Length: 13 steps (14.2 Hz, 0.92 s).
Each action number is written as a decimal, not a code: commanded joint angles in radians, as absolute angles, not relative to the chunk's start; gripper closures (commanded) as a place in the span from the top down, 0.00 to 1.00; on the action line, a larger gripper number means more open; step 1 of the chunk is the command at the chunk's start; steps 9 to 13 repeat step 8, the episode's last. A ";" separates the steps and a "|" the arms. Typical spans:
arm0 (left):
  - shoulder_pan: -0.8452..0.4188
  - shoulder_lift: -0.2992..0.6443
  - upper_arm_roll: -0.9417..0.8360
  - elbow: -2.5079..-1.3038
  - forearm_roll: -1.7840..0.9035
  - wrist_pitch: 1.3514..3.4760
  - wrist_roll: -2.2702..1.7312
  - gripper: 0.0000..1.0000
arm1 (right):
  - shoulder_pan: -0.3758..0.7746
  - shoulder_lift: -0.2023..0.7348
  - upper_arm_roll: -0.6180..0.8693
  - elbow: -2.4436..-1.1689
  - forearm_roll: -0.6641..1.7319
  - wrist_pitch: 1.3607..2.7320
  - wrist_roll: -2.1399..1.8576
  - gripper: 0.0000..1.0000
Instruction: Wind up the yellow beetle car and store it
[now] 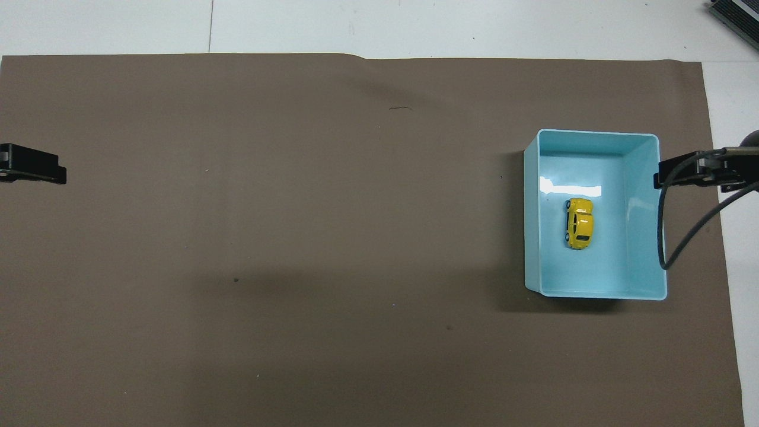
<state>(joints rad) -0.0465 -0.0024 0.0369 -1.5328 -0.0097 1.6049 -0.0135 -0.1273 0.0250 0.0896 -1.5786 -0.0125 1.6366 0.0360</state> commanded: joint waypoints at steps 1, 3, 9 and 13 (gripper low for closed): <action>-0.037 -0.020 0.040 -1.545 -0.015 1.597 -0.008 1.00 | -0.132 0.020 0.094 -1.585 -0.008 1.637 0.051 1.00; -0.037 -0.020 0.040 -1.545 -0.017 1.597 -0.009 1.00 | -0.132 0.020 0.094 -1.589 -0.006 1.637 0.051 1.00; -0.037 -0.020 0.040 -1.545 -0.017 1.597 -0.008 1.00 | -0.132 0.011 0.094 -1.600 -0.006 1.637 0.051 1.00; -0.037 -0.020 0.040 -1.545 -0.017 1.597 -0.008 1.00 | -0.132 0.011 0.094 -1.600 -0.006 1.637 0.051 1.00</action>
